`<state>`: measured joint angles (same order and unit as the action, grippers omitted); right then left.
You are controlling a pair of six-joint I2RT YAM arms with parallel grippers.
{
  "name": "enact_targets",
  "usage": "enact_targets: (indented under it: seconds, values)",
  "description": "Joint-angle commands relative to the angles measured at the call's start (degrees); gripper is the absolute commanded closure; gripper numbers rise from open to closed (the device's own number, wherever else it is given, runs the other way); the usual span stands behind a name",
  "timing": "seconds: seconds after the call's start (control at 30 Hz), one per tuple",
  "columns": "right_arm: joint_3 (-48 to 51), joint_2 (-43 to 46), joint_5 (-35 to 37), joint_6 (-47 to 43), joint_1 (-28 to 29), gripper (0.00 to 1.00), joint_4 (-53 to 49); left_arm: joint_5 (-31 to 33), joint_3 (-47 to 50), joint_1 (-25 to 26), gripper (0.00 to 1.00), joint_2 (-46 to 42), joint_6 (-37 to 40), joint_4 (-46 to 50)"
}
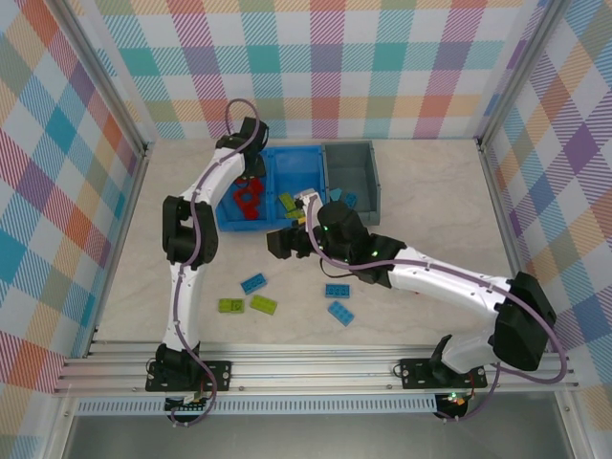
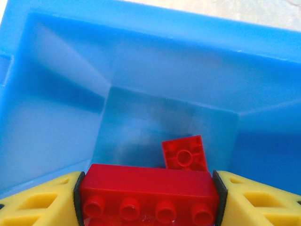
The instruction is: Sort the legos into containers by color
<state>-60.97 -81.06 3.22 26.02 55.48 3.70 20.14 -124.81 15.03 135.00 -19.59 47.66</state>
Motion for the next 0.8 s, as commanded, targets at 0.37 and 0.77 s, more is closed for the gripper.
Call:
enact_targets:
  seconds: [0.37,0.77]
  values:
    - [-6.8,-5.65,-3.22,-1.37,0.33,0.13,5.59,4.3,-5.62,-1.16,0.49,4.63,1.57,-0.86]
    - [-4.32,-3.23,-3.02,-0.53,0.31,0.13,4.12,1.74,-5.7,-1.01,0.23,2.32,0.91,0.81]
